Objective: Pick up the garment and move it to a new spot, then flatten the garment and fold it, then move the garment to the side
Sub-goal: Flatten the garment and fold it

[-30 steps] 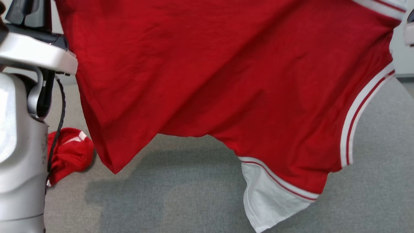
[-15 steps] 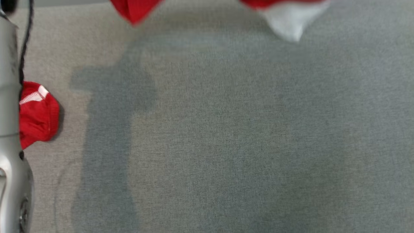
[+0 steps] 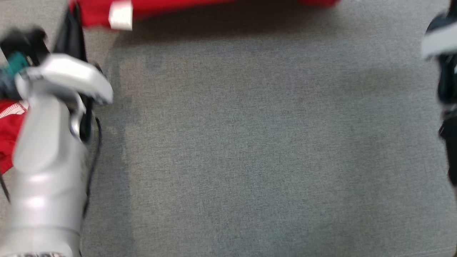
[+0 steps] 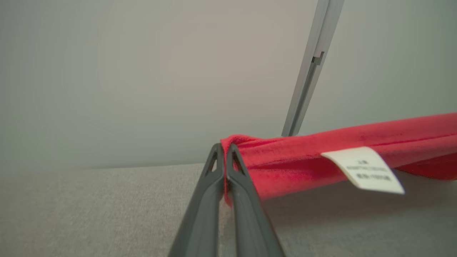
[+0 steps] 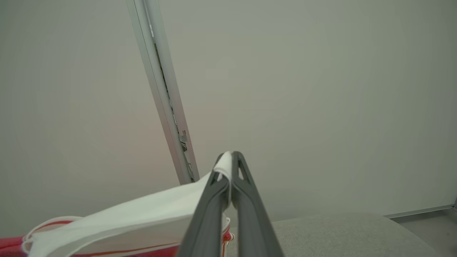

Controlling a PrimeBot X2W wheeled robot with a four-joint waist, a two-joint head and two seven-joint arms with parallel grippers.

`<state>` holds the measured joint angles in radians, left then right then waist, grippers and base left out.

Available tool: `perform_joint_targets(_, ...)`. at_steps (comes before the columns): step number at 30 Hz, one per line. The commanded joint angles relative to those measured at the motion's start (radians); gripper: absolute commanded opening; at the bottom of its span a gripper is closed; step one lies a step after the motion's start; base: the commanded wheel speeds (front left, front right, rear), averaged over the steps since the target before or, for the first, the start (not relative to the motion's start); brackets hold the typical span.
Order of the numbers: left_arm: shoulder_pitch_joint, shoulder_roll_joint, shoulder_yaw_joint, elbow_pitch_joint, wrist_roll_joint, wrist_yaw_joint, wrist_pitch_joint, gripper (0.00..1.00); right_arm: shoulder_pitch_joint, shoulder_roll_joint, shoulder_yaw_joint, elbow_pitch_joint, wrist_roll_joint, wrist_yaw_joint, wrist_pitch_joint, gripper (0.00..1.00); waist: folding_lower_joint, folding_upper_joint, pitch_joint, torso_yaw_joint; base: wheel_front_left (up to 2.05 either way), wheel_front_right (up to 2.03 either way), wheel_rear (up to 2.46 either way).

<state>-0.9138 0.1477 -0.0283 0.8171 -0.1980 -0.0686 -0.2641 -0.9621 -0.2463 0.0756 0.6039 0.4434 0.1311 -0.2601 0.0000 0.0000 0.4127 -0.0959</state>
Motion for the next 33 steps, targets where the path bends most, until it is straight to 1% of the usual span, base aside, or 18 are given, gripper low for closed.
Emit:
perform_joint_targets(1,0.069,-0.011,0.022,-0.011,-0.013,0.009,0.0,0.0,0.078,0.0,0.005,-0.006,0.029,-0.001,-0.007,0.0,0.0,0.0,-0.014,-0.001,0.0,0.0,0.0)
perform_joint_targets(6,0.288,-0.063,0.047,-0.005,-0.026,0.003,0.0,0.0,0.3,0.013,0.016,-0.001,0.088,-0.001,-0.007,0.0,0.0,0.0,-0.061,0.005,0.0,0.0,0.0)
perform_joint_targets(9,0.391,-0.079,0.045,-0.002,-0.02,-0.001,0.0,0.0,0.419,0.014,0.028,0.005,0.086,0.0,-0.007,0.0,0.0,0.0,-0.103,0.009,0.0,0.0,0.0)
perform_joint_targets(12,0.485,-0.088,0.058,-0.013,-0.034,0.006,0.0,0.0,0.518,0.019,0.041,0.013,0.092,-0.001,-0.007,0.0,0.0,0.0,-0.152,0.01,0.0,0.0,0.0)
perform_joint_targets(13,0.485,-0.088,0.058,-0.013,-0.034,0.006,0.0,0.0,0.518,0.019,0.041,0.013,0.092,-0.001,-0.007,0.0,0.0,0.0,-0.152,0.01,0.0,0.0,0.0)
perform_joint_targets(15,0.54,-0.09,0.072,-0.023,-0.048,0.013,0.0,0.0,0.579,0.026,0.041,0.022,0.099,-0.001,-0.007,0.0,0.0,0.0,-0.189,0.01,0.0,0.0,0.0)
perform_joint_targets(17,0.594,-0.091,0.075,-0.031,-0.075,0.009,0.0,0.0,0.635,0.033,0.035,0.031,0.104,-0.001,-0.007,0.0,0.0,0.0,-0.229,0.011,0.0,0.0,0.0)
perform_joint_targets(24,0.787,-0.093,0.015,-0.064,-0.114,0.013,0.0,0.0,0.811,0.052,0.057,0.056,0.089,-0.001,-0.007,0.0,0.0,0.0,-0.385,0.021,0.0,0.0,0.0)
perform_joint_targets(27,0.865,-0.093,-0.003,-0.078,-0.121,0.018,0.0,0.0,0.877,0.056,0.059,0.059,0.092,-0.001,-0.007,0.0,0.0,0.0,-0.426,0.028,0.0,0.0,0.0)
perform_joint_targets(33,0.981,-0.093,0.003,-0.104,-0.123,0.02,0.0,0.0,1.002,0.067,0.069,0.046,0.111,-0.001,-0.007,0.0,0.0,0.0,-0.483,0.029,0.0,0.0,0.0)
